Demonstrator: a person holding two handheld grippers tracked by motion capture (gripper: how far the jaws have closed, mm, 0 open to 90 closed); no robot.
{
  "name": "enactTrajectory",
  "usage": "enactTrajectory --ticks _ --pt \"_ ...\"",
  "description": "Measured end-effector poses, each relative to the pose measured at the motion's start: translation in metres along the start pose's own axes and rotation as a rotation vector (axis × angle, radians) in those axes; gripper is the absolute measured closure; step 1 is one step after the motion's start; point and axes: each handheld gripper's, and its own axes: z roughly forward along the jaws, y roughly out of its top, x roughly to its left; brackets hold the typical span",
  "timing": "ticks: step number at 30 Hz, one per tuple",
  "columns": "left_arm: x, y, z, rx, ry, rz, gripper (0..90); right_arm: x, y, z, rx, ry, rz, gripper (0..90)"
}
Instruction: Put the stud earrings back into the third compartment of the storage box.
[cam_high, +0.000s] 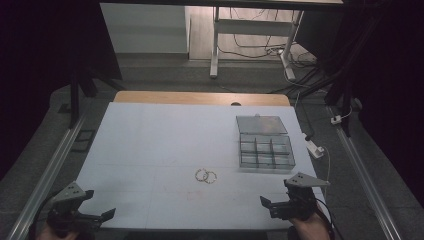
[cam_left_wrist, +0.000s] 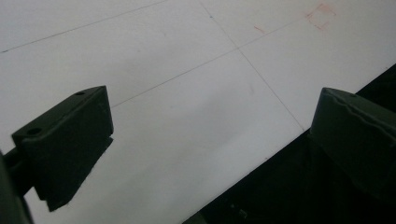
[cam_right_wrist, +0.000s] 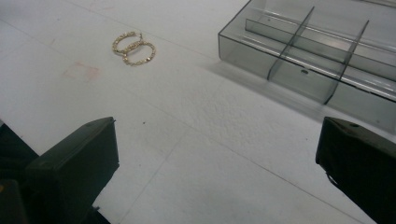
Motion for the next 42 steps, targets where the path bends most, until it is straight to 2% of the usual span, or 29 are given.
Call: enactTrajectory --ticks 10,15,22,31,35,37,39,42 --pt "0.001 0.000 0.000 -0.003 -0.006 -0.008 0.0 0.007 0.006 0.006 -0.025 0.019 -0.038 0.0" --pt "0.002 0.000 0.000 -0.003 -0.010 -0.009 0.0 0.016 0.011 0.013 -0.035 0.043 -0.079 0.0" --pt "0.002 0.000 0.000 -0.002 -0.011 -0.011 0.0 0.022 0.014 0.020 -0.043 0.082 -0.096 0.0" --pt "0.003 0.000 0.000 -0.003 -0.015 -0.015 0.0 0.028 0.017 0.036 -0.042 0.117 -0.118 0.0" --pt "0.003 0.001 0.001 -0.002 -0.017 -0.016 0.0 0.031 0.019 0.043 -0.022 0.128 -0.147 0.0" --pt "0.003 0.001 0.001 0.000 -0.017 -0.015 0.0 0.032 0.020 0.047 -0.019 0.145 -0.150 0.0" --pt "0.003 0.001 0.001 0.000 -0.017 -0.014 0.0 0.034 0.022 0.053 -0.029 0.167 -0.181 0.0" --pt "0.003 0.001 0.001 0.002 -0.017 -0.015 0.0 0.037 0.024 0.059 -0.023 0.181 -0.197 0.0"
